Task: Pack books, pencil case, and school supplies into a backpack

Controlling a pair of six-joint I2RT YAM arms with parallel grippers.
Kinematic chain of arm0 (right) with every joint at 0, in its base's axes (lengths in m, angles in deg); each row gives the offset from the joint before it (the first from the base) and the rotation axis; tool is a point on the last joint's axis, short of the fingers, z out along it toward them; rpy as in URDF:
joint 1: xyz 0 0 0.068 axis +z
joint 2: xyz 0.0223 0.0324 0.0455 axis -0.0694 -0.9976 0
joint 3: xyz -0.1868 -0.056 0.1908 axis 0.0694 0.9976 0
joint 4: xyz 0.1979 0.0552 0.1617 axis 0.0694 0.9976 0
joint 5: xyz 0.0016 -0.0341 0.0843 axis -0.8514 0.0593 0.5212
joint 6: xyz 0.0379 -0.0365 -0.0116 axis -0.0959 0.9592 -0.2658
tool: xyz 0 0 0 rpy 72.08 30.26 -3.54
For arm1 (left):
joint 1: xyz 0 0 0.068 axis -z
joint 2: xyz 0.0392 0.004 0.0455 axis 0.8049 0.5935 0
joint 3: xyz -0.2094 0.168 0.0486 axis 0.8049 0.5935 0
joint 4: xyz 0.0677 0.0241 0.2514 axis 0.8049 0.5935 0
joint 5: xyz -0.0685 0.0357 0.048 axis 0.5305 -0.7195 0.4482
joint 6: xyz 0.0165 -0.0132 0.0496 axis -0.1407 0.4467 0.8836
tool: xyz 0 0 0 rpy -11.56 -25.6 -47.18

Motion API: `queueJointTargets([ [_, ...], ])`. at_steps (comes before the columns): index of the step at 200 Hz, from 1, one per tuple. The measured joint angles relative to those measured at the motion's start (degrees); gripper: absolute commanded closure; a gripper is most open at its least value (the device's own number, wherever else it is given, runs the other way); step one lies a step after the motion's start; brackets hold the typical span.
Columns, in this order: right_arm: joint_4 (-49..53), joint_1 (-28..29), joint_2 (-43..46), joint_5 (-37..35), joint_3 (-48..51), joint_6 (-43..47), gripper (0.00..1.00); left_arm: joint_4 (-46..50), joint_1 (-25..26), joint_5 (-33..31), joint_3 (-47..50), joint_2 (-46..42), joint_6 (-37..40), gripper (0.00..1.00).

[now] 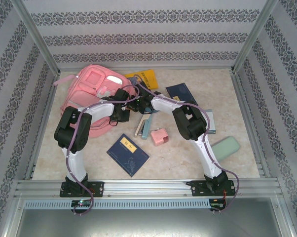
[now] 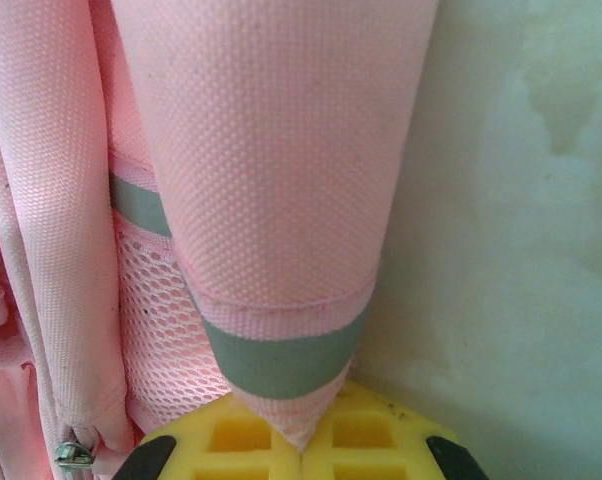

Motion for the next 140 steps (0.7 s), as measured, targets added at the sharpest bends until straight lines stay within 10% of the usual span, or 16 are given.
queueJointTargets([
  [140, 1.07, -3.41, 4.15, -0.15, 1.64, 0.0, 1.0, 2.62, -1.29, -6.82, 12.35, -14.6, -8.79, 1.0],
])
